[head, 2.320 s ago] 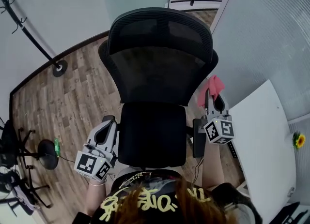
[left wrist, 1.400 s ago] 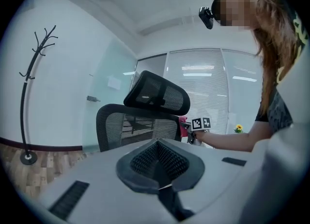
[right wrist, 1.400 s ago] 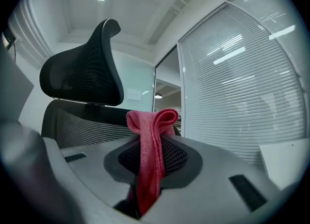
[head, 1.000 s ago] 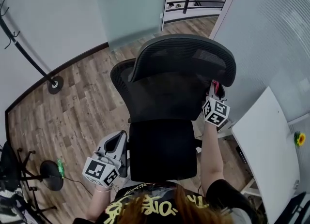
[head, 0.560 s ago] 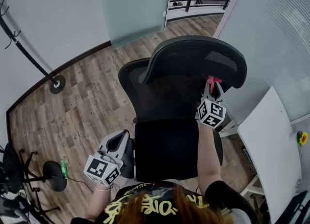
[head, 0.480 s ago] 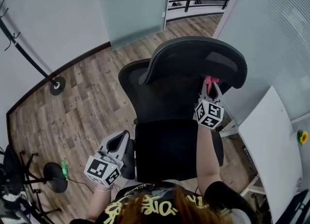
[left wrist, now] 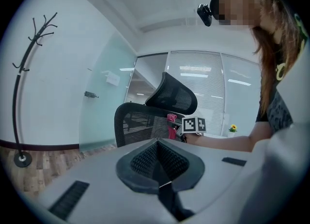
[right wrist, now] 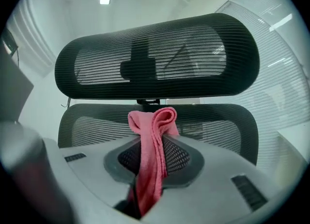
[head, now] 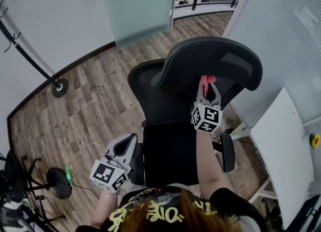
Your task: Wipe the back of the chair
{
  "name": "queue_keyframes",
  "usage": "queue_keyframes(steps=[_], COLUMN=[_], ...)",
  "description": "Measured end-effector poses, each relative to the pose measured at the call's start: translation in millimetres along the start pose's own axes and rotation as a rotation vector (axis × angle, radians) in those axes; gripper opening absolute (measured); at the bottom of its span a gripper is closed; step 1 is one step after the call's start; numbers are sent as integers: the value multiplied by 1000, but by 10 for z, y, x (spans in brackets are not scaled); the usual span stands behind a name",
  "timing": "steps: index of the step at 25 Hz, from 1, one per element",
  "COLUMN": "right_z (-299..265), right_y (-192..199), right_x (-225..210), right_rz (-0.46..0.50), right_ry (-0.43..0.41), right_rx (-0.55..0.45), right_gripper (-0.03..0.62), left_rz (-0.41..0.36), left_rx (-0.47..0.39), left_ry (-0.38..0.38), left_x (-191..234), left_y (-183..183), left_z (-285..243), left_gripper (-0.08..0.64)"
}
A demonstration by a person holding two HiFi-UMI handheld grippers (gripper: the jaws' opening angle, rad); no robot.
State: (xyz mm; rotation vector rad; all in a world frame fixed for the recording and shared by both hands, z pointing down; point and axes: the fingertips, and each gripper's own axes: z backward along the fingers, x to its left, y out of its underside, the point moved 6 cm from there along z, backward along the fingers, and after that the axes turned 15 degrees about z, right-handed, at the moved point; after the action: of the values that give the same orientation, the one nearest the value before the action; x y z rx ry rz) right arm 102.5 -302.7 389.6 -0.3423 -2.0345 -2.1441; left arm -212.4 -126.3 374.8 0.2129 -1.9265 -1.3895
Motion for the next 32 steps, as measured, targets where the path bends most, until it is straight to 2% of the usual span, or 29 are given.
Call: queue_keyframes(steps=[5,32], right_z=[12,-140], right_y=[-39,-577], right_x=[278,1442], right_rz=[38,5], right_ry=[-42,-245], right_rx=[-10,-95], right_gripper=[67,67], left_rz=[9,39], left_rx=[6,-23], left_ry=[5,-62], left_x=[59,439], left_y=[34,-72], left_z=[9,301], left_gripper=[-9,-9])
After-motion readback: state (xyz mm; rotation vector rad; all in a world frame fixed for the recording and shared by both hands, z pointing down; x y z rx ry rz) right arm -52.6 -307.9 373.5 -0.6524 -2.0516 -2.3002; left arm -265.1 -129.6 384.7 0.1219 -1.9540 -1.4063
